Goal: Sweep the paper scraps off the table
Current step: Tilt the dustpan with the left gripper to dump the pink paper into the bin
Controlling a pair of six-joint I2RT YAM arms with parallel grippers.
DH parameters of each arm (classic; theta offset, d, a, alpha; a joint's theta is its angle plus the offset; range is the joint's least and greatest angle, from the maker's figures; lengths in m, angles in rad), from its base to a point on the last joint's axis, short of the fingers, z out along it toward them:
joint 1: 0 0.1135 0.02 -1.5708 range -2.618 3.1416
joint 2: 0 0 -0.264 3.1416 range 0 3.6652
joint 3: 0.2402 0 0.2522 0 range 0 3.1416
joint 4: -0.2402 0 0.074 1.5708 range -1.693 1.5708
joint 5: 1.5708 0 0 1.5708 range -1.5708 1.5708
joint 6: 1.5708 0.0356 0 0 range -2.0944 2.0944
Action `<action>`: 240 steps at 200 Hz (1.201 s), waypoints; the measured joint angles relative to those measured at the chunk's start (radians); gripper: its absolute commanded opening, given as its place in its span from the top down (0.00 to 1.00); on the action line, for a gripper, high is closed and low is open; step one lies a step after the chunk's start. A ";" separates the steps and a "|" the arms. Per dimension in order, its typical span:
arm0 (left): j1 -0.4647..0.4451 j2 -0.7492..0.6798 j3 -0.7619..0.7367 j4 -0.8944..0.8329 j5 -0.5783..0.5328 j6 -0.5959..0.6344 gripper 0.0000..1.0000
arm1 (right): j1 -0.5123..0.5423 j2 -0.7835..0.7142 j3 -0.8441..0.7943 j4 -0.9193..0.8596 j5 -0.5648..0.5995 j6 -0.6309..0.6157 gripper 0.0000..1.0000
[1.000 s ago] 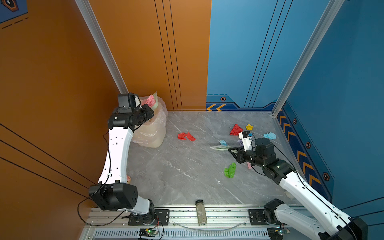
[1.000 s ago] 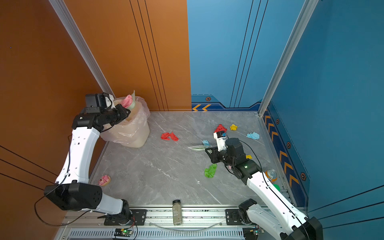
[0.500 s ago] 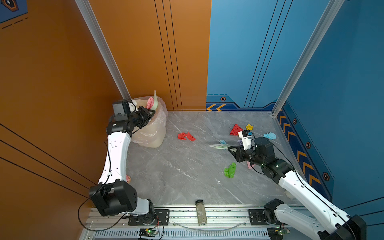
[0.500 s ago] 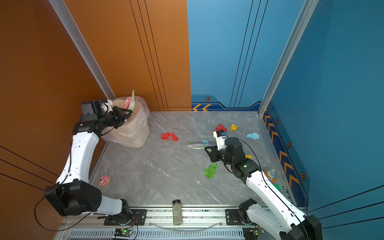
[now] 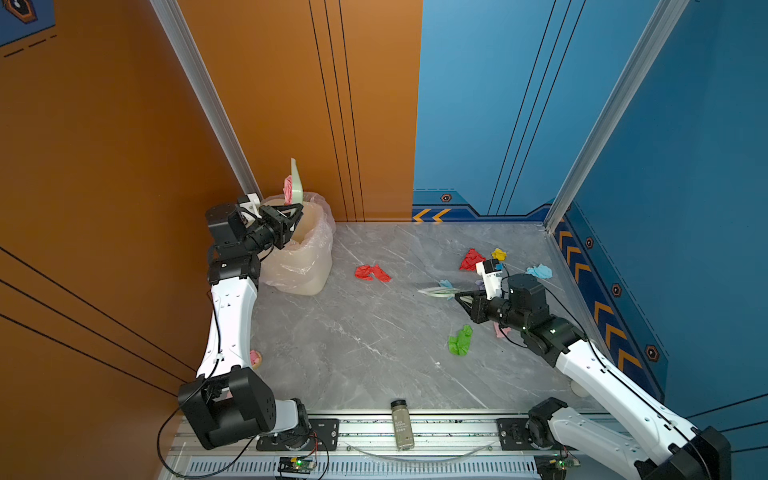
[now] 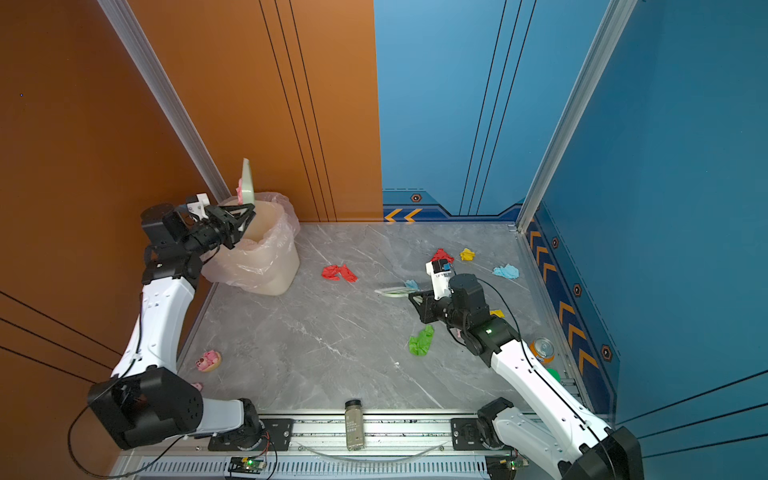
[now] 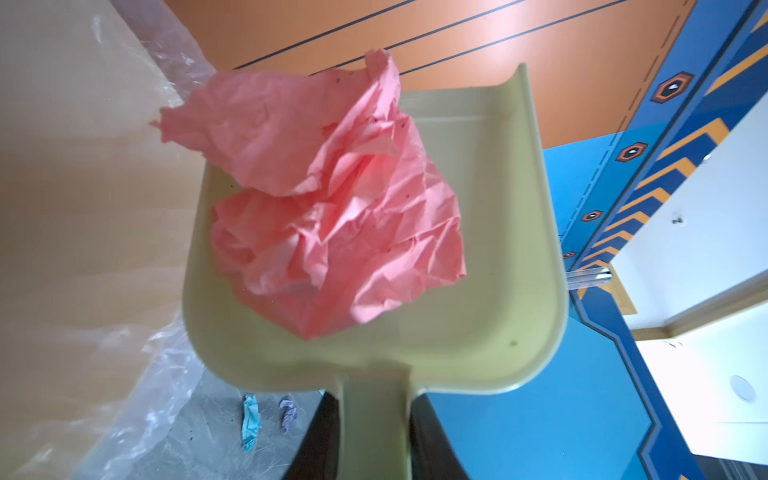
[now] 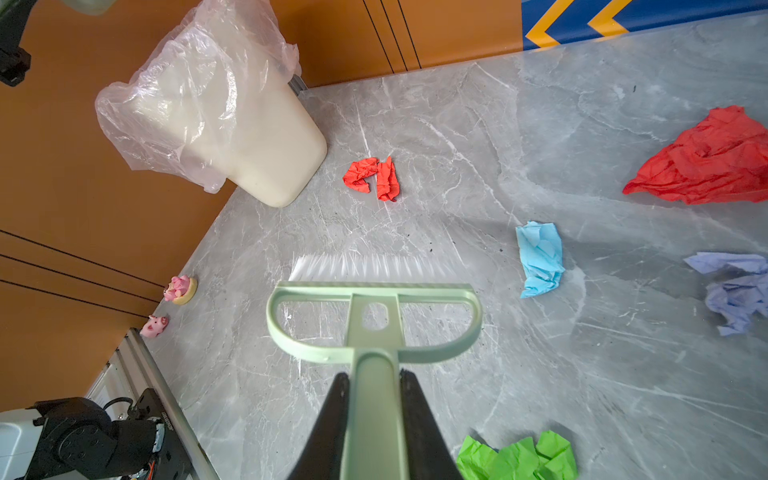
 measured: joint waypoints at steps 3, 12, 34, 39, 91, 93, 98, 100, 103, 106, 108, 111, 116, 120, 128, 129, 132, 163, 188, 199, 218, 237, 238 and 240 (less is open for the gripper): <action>0.001 0.000 -0.007 0.019 0.004 -0.020 1.00 | 0.000 0.001 0.000 0.000 0.000 0.000 1.00; 0.006 0.000 -0.024 0.061 0.013 -0.062 1.00 | 0.001 0.004 0.000 0.000 0.000 0.001 1.00; 0.013 0.000 -0.048 0.132 0.027 -0.131 1.00 | 0.002 0.010 0.000 0.001 0.000 0.003 1.00; 0.016 -0.002 -0.054 0.145 0.030 -0.145 1.00 | 0.002 0.011 0.000 0.001 0.000 0.004 1.00; 0.038 -0.017 -0.113 0.285 0.052 -0.275 1.00 | 0.006 0.011 0.000 0.008 0.000 0.007 1.00; 0.038 -0.017 -0.114 0.288 0.052 -0.277 1.00 | 0.006 0.011 0.000 0.008 0.000 0.007 1.00; 0.039 -0.017 -0.117 0.293 0.053 -0.281 1.00 | 0.006 0.011 0.000 0.008 0.000 0.007 1.00; 0.040 -0.017 -0.118 0.293 0.054 -0.282 1.00 | 0.006 0.011 0.000 0.008 0.000 0.007 1.00; 0.040 -0.017 -0.119 0.294 0.056 -0.284 1.00 | 0.006 0.011 0.000 0.008 0.000 0.007 1.00; 0.040 -0.017 -0.119 0.293 0.056 -0.283 1.00 | 0.006 0.011 0.000 0.008 0.000 0.007 1.00; 0.040 -0.017 -0.119 0.293 0.056 -0.284 1.00 | 0.006 0.011 0.000 0.008 0.000 0.007 1.00; 0.042 -0.017 -0.118 0.288 0.056 -0.278 1.00 | 0.006 0.011 0.000 0.008 0.000 0.007 1.00; 0.043 -0.017 -0.118 0.281 0.056 -0.272 1.00 | 0.006 0.011 0.000 0.008 0.000 0.007 1.00; 0.045 -0.018 -0.112 0.259 0.056 -0.255 1.00 | 0.006 0.011 0.000 0.008 0.000 0.007 1.00; 0.047 -0.019 -0.093 0.202 0.055 -0.219 1.00 | 0.006 0.011 0.000 0.008 0.000 0.007 1.00; 0.047 -0.019 -0.090 0.192 0.055 -0.211 1.00 | 0.006 0.011 0.000 0.008 0.000 0.007 1.00; 0.049 -0.019 -0.077 0.158 0.050 -0.178 1.00 | 0.006 0.011 0.000 0.008 0.000 0.007 1.00; 0.054 -0.020 0.137 -0.239 -0.034 0.119 1.00 | 0.007 0.011 0.000 0.008 0.000 0.007 1.00; 0.066 -0.046 0.190 -0.305 -0.039 0.207 1.00 | 0.010 0.011 0.000 0.008 0.000 0.009 1.00; 0.068 -0.047 0.170 -0.284 -0.030 0.199 1.00 | 0.013 0.011 0.000 0.008 0.000 0.010 1.00; 0.069 -0.031 0.119 -0.261 -0.023 0.189 1.00 | 0.018 0.009 0.000 0.008 0.000 0.011 1.00; 0.069 -0.008 0.090 -0.268 -0.024 0.190 1.00 | 0.021 0.006 0.000 0.008 0.002 0.011 1.00; 0.069 -0.008 0.090 -0.269 -0.024 0.190 1.00 | 0.021 0.005 0.000 0.008 0.002 0.011 1.00; 0.069 -0.006 0.089 -0.272 -0.024 0.192 1.00 | 0.021 0.005 0.000 0.008 0.004 0.011 1.00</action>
